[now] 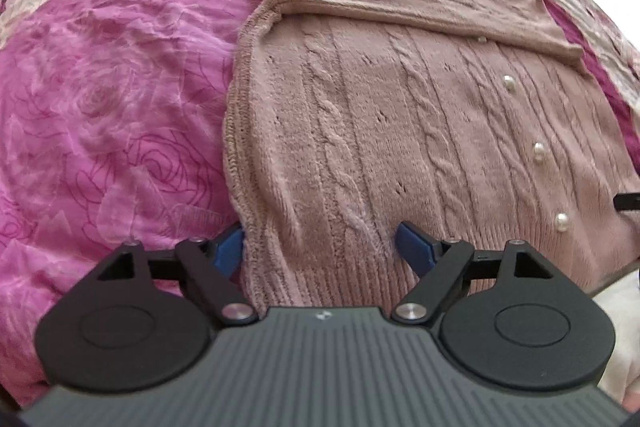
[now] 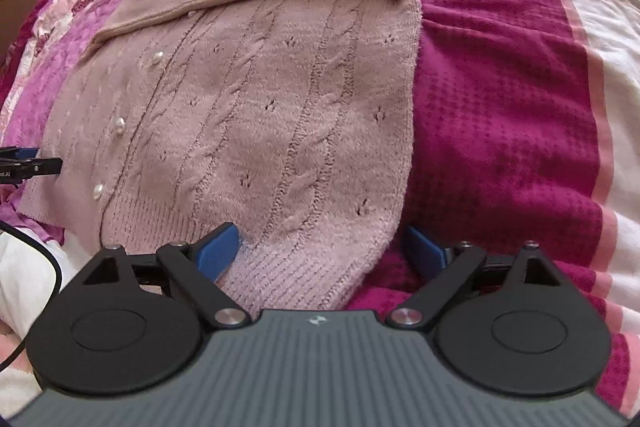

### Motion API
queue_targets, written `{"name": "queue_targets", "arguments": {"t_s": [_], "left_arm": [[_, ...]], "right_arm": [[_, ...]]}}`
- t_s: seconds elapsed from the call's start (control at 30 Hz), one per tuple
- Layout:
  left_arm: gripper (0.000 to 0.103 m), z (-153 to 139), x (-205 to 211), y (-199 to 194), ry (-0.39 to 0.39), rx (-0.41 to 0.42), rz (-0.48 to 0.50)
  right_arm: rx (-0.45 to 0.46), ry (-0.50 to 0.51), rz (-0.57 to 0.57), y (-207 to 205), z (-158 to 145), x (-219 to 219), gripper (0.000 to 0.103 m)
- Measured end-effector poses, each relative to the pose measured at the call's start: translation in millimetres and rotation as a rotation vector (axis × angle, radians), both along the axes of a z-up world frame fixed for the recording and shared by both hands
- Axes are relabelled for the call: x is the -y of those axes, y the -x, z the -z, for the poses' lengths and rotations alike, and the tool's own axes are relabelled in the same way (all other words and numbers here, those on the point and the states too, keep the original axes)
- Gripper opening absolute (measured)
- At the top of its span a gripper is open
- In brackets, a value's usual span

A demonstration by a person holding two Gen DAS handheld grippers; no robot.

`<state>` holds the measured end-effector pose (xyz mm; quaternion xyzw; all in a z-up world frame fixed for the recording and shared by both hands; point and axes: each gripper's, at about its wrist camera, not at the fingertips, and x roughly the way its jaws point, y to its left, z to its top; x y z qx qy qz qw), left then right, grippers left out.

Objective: Fold small clothes
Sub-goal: 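Move both grippers open to the ribbed hem of the cardigan, then close both grippers on the ribbed hem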

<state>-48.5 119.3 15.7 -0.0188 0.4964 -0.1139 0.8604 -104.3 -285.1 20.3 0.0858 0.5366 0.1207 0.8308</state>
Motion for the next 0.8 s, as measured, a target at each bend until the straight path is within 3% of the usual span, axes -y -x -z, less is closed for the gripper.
{"name": "queue_targets", "arguments": {"t_s": [0.23, 0.4, 0.47, 0.57, 0.67, 0.8], "left_arm": [[0.071, -3, 3, 3, -0.011, 0.018, 0.008], [0.052, -4, 0, 3, 0.002, 0.028, -0.043], [0.035, -6, -2, 3, 0.031, 0.027, -0.062], [0.021, -7, -3, 1, 0.069, 0.03, -0.08], [0.018, -8, -7, 3, 0.113, 0.037, -0.101], [0.016, -12, -15, 6, 0.19, 0.054, -0.134]], "right_arm": [[0.048, -0.077, 0.011, 9, 1, 8, 0.094], [0.099, -0.117, 0.008, 13, 2, 8, 0.083], [0.109, -0.125, 0.022, 13, 3, 10, 0.073], [0.119, -0.153, 0.048, 13, 3, 15, 0.054], [0.129, -0.182, 0.066, 14, 5, 19, 0.033], [0.152, -0.235, 0.113, 17, 5, 24, 0.017]]}}
